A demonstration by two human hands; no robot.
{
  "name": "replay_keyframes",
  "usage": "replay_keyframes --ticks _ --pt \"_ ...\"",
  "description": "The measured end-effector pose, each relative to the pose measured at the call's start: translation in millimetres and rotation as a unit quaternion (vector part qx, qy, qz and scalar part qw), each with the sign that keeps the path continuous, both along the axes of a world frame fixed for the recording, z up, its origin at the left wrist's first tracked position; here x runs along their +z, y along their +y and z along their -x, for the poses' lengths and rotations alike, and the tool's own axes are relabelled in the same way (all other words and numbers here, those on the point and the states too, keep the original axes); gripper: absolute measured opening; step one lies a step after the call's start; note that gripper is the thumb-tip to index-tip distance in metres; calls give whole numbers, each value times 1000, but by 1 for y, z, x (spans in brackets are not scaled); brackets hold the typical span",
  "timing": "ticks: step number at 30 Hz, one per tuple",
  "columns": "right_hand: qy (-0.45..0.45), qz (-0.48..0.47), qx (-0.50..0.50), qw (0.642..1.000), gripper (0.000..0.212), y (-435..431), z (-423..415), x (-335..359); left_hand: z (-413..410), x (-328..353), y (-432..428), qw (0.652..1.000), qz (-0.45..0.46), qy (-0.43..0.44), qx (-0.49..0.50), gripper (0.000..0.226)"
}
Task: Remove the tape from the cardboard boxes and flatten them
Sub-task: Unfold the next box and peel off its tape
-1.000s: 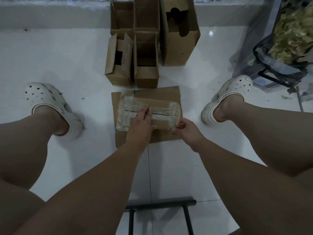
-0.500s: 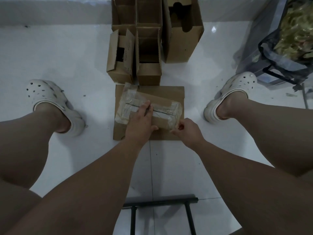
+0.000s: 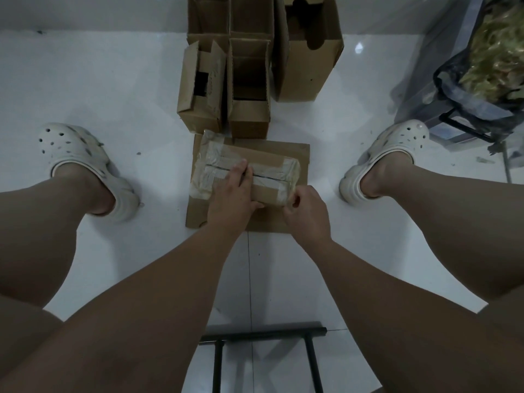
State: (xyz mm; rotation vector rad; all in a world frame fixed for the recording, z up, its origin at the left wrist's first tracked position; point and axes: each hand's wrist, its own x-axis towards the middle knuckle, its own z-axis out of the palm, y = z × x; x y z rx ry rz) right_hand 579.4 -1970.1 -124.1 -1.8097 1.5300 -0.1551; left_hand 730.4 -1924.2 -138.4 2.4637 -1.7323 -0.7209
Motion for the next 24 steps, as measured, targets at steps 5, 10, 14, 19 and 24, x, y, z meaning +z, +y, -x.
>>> replay_keyframes --ticks 5,10,14,19,24 --pt "-14 -23 55 998 16 -12 -12 6 -9 1 -5 1000 12 5 19 87" --pt "2 -25 101 995 16 -14 -7 9 -5 2 -6 1000 9 1 20 89" --pt "46 -44 133 989 14 -12 0 3 -2 2 -7 1000 7 -4 6 92" --pt "69 -42 176 981 15 -14 4 -4 0 1 -2 1000 13 -8 7 92" --pt "69 -23 198 977 15 -20 5 -5 2 1 -5 999 27 -5 17 93"
